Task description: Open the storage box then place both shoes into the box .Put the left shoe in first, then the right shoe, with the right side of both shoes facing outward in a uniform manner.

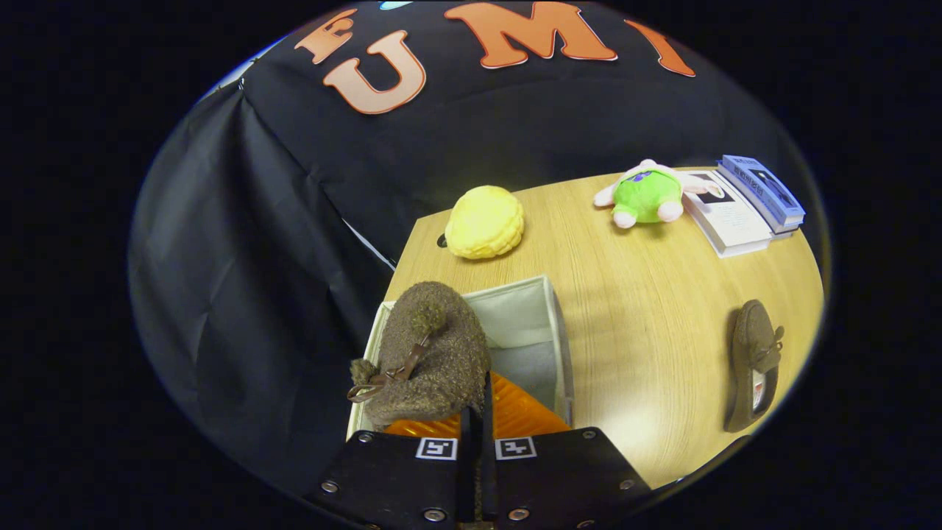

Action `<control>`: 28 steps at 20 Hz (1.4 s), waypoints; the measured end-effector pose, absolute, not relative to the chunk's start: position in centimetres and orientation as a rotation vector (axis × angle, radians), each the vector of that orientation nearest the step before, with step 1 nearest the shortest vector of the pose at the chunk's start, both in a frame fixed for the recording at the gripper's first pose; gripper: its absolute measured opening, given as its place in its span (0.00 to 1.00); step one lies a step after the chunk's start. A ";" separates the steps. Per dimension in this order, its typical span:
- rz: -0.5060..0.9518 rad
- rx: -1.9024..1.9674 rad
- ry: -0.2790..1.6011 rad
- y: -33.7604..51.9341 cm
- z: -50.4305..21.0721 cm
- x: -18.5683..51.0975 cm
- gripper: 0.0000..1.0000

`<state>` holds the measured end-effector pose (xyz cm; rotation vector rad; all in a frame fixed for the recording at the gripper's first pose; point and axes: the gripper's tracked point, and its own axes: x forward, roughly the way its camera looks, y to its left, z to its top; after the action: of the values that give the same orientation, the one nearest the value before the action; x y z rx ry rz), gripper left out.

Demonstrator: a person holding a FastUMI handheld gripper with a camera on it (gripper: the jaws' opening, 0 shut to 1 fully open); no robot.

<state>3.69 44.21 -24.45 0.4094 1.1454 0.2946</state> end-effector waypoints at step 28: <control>0.472 0.492 1.172 37.8 -21.1 1.1 0.87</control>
<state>1.09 37.85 -21.08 0.4918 1.1719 0.4725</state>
